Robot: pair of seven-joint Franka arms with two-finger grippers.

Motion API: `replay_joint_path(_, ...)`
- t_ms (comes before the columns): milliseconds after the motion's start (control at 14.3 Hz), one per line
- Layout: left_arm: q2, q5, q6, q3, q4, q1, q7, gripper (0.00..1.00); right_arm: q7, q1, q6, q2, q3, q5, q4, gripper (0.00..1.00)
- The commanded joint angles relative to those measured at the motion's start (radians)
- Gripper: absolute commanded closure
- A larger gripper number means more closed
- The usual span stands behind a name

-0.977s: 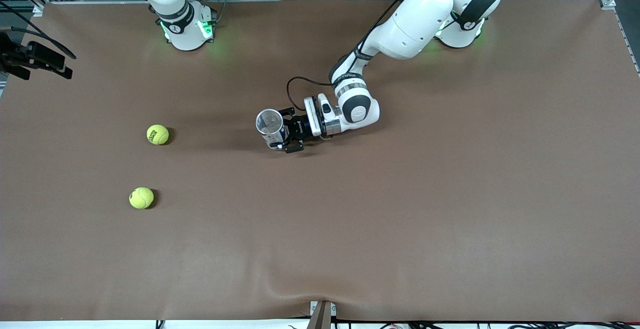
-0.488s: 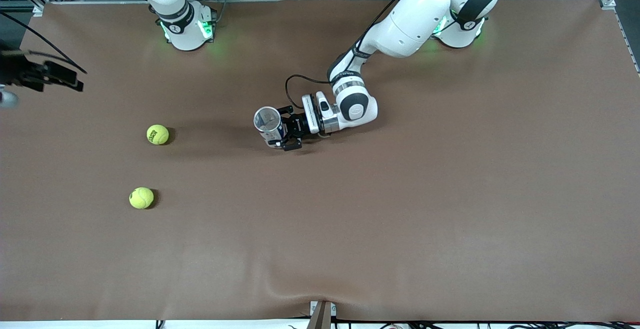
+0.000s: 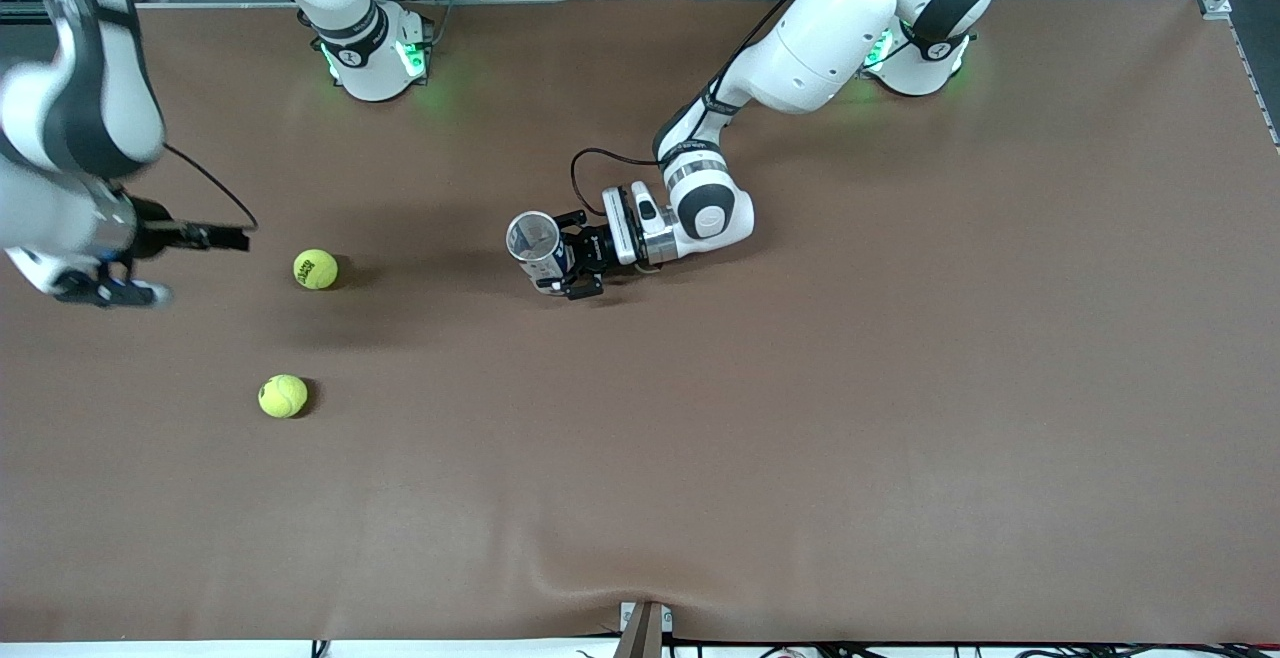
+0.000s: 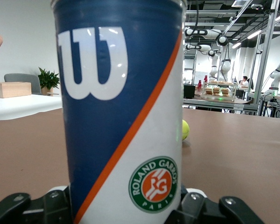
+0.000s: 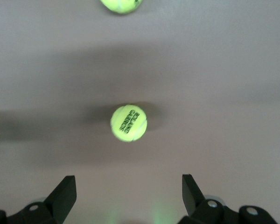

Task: Insert tennis ball vertically with right arm
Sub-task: 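Reach the right gripper to the tennis ball nearest the can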

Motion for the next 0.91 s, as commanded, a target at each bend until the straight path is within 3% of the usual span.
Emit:
replay_joint_path(0, 0.025, -0.117, -0.005, -0.038, -0.014, 0.018, 0.471, 0.32, -0.01, -0.003, 0.087, 0.023, 0.006, -0.008, -0.062, 0.0)
replay_joint_path(279, 0.029, -0.119, -0.005, -0.038, -0.011, 0.016, 0.471, 0.32, 0.004, 0.0, 0.248, 0.109, 0.007, -0.007, -0.134, 0.0)
replay_joint_path(837, 0.029, -0.119, -0.005, -0.038, -0.011, 0.018, 0.472, 0.32, 0.014, 0.023, 0.26, 0.205, 0.012, 0.048, -0.153, 0.0)
